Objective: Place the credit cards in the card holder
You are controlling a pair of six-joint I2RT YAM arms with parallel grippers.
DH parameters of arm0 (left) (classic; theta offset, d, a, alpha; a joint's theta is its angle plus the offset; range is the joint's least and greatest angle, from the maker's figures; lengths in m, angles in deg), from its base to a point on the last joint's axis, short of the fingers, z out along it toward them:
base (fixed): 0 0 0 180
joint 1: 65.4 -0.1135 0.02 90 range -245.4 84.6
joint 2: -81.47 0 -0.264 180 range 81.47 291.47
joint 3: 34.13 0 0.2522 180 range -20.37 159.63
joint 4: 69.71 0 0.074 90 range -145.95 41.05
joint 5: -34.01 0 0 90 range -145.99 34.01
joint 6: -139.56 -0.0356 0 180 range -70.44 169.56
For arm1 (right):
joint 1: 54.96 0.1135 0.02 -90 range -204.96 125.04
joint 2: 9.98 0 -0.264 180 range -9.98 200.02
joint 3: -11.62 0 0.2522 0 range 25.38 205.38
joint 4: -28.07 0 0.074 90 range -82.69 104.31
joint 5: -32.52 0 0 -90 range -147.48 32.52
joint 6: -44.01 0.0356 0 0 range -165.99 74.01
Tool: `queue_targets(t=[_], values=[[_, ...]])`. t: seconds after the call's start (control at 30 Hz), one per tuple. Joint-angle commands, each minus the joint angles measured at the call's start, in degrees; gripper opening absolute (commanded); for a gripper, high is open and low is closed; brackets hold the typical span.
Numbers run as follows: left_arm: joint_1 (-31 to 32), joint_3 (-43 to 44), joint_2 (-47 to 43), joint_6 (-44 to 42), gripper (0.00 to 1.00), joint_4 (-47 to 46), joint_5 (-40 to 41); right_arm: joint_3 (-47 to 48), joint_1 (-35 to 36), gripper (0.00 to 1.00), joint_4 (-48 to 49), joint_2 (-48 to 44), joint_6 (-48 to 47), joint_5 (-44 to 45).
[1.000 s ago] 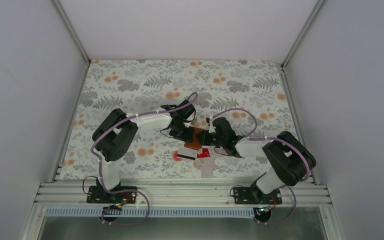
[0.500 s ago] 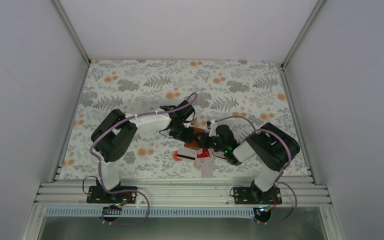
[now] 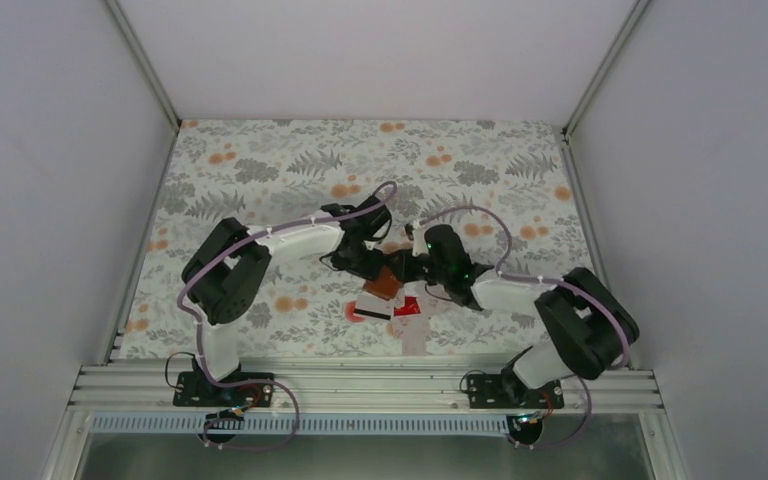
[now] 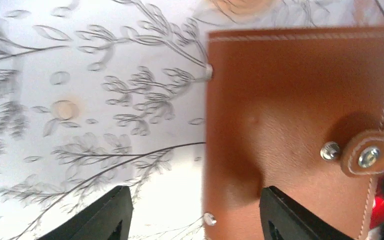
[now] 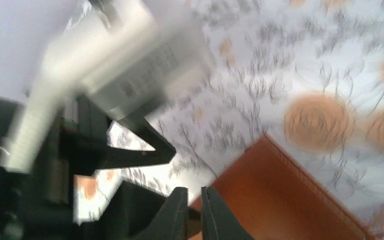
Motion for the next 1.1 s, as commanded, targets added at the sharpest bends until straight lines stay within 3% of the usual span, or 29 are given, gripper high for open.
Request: queue_targets(t=[0.0, 0.1, 0.27, 0.4, 0.7, 1.07], values=[[-0.5, 4.6, -3.6, -0.6, 0.69, 5.5, 9.2, 9.6, 0.5, 0.13, -15.3, -6.3, -7.2, 2.6], [-0.7, 6.9, -6.4, -0.8, 0.80, 6.7, 12.8, 17.2, 0.5, 0.30, -23.6, -9.8, -11.1, 5.3], [-1.5, 9.6, -11.8, -0.8, 0.99, 8.2, 20.3, 28.5, -0.1, 0.74, -34.4, -16.2, -13.8, 12.9], [-2.1, 10.8, -16.7, -1.3, 1.00, 8.6, 25.9, 33.3, -0.2, 0.95, -40.9, -19.4, -9.7, 26.7], [-2.3, 4.0, -32.5, 1.5, 1.00, 3.1, 38.5, 37.3, -0.2, 0.99, -48.8, -25.2, -14.4, 39.0], [-2.3, -1.4, -40.7, 4.4, 1.00, 1.5, 42.8, 34.5, -0.2, 0.99, -48.0, -28.7, -15.4, 37.1]])
